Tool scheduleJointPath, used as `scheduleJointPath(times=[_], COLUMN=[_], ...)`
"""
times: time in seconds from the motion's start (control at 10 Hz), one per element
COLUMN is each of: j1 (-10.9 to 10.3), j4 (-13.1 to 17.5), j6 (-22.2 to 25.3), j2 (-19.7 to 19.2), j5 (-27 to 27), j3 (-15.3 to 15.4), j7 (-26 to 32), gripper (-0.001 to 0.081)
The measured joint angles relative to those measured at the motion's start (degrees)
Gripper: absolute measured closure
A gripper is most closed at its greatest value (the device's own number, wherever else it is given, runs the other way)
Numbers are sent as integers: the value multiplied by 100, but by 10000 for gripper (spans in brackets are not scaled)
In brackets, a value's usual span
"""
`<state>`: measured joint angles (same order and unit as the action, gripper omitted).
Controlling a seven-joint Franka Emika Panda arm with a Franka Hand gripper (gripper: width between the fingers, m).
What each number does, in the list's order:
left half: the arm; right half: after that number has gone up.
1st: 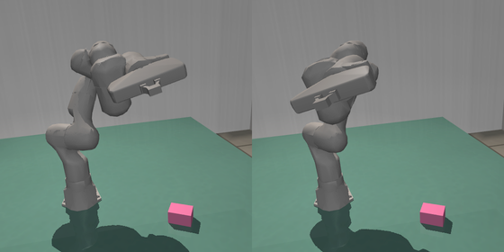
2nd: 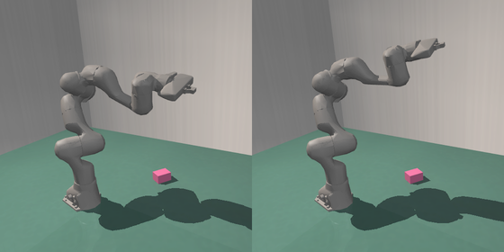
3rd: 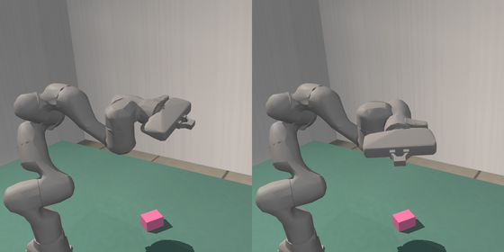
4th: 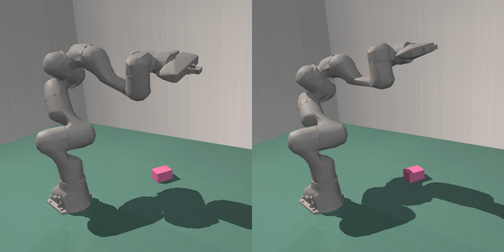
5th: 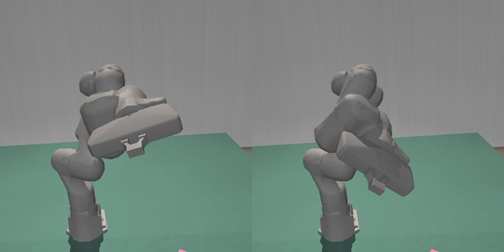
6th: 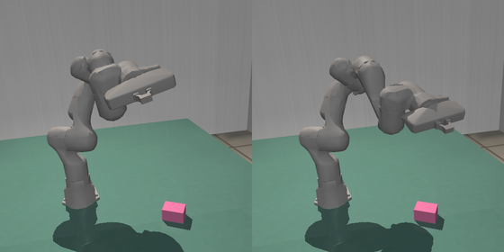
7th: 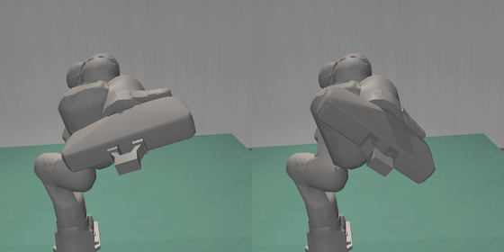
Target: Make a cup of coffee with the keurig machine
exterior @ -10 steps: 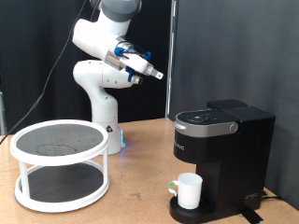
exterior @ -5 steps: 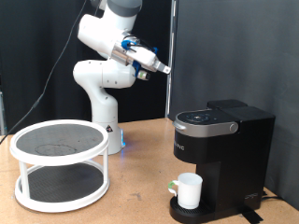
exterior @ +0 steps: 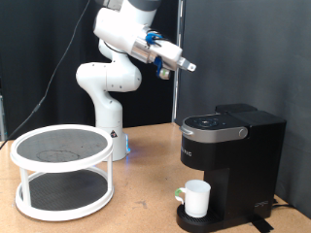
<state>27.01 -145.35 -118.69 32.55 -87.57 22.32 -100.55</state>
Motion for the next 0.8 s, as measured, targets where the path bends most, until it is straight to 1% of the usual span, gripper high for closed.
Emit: scheduleJointPath(times=[0.2, 0.3, 0.5, 0.6, 0.8], j1=[2, 4, 23, 34, 51], j4=[344, 526, 928, 1116, 1330], j6=[-166, -212, -235, -363, -840], j2=[-252, -374, -639, -778, -983], j5=[40, 159, 773, 1039, 1406], j3=[246, 363, 596, 731, 980], j7=[-84, -208, -681, -833, -835], gripper=[806, 806, 806, 806, 806])
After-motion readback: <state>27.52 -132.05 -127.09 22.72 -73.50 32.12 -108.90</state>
